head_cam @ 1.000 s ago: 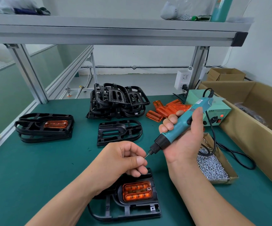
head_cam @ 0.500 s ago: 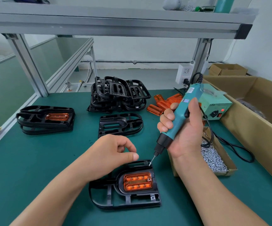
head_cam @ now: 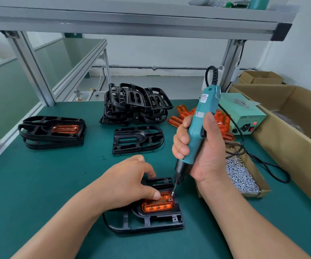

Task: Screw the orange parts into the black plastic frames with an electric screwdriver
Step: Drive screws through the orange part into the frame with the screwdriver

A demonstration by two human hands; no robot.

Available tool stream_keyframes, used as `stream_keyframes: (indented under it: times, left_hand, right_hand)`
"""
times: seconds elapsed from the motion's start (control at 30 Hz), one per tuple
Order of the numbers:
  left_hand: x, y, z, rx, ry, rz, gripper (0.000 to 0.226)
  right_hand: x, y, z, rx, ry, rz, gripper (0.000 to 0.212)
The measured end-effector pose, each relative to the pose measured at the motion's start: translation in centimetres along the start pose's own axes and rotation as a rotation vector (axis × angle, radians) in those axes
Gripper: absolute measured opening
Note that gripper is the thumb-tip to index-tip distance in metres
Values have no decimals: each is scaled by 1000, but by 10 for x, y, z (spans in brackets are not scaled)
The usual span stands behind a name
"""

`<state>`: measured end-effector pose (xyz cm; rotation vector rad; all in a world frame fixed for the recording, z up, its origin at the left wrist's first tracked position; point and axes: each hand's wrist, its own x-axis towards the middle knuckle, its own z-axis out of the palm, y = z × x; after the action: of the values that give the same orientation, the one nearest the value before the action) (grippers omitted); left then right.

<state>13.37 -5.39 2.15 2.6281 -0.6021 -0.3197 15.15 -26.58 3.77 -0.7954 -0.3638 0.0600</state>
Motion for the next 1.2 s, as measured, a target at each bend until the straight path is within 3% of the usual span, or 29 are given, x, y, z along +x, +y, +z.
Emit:
stream_keyframes:
  times: [0.4, 0.77, 1.2]
  left_hand:
    - [1, 0, 0, -23, 6, -17, 51]
    - [0, 4, -1, -46, -2, -38, 44]
    - [0, 5, -1, -57, -20, -49, 42]
  right_hand:
    - [-5, 4, 7, -86, -48, 6, 56]
    - [-14, 7, 24, -194, -238, -2, 59]
    - [-13, 14, 23, -226, -258, 19, 59]
